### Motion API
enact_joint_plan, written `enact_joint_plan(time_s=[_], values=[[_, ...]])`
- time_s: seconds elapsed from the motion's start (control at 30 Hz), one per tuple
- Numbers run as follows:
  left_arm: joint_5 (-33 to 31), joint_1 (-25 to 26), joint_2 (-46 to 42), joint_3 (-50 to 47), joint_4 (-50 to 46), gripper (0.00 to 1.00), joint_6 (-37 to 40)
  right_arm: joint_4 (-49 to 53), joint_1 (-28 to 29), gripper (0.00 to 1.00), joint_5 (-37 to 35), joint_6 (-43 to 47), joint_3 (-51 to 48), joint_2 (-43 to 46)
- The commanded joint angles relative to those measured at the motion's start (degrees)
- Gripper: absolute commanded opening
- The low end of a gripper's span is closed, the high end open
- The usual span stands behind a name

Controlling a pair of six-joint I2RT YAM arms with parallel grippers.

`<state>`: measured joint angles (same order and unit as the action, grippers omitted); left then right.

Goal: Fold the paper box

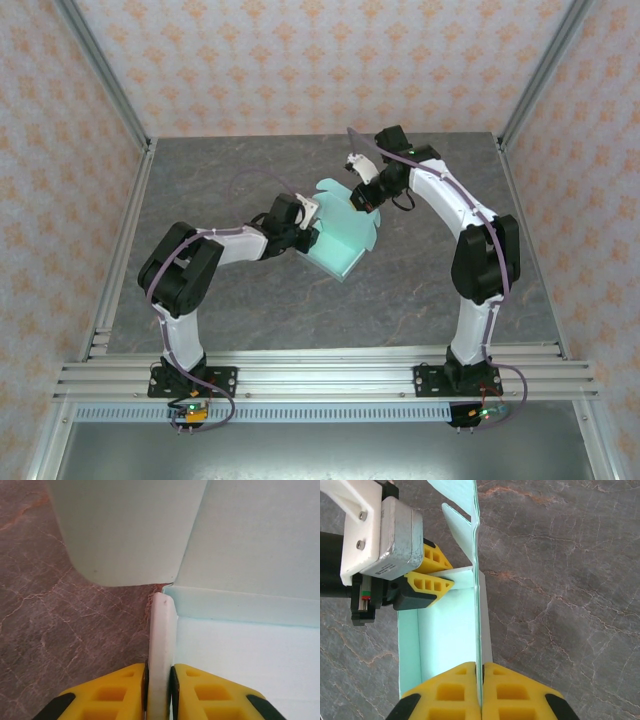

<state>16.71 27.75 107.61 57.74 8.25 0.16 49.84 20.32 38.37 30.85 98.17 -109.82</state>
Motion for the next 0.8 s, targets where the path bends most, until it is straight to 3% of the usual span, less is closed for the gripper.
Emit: enact_joint_plan(time_s=[0.0,0.23,0.4,0.63,0.77], values=[[-1.36,1.26,-0.76,-0.83,-3.24,0.22,1.80,-3.97,0.42,0.01,-0.51,-1.50,-1.15,2.05],[-5.09,4.02,-1.45,-2.14,-2.71,0.13,4.40,-4.77,1.01,0.01,-2.84,-2.05,-2.17,3.23],[-11.57,6.53,-3.17,-5.33,1.14,0.00,9.56,-4.87,1.57,0.03,-5.48,-2.64,-2.99,3.64],[-17.91,8.30,-3.33,-5.64,1.98,0.00,10.55,-5.33,2.08,0.04,-6.83,-4.21,-3.75,4.36],[-16.54,8.47,-1.63,-5.80,3.25,0.03,10.96,-6.30,2.24,0.04,-5.59,-4.59,-5.27,4.98]])
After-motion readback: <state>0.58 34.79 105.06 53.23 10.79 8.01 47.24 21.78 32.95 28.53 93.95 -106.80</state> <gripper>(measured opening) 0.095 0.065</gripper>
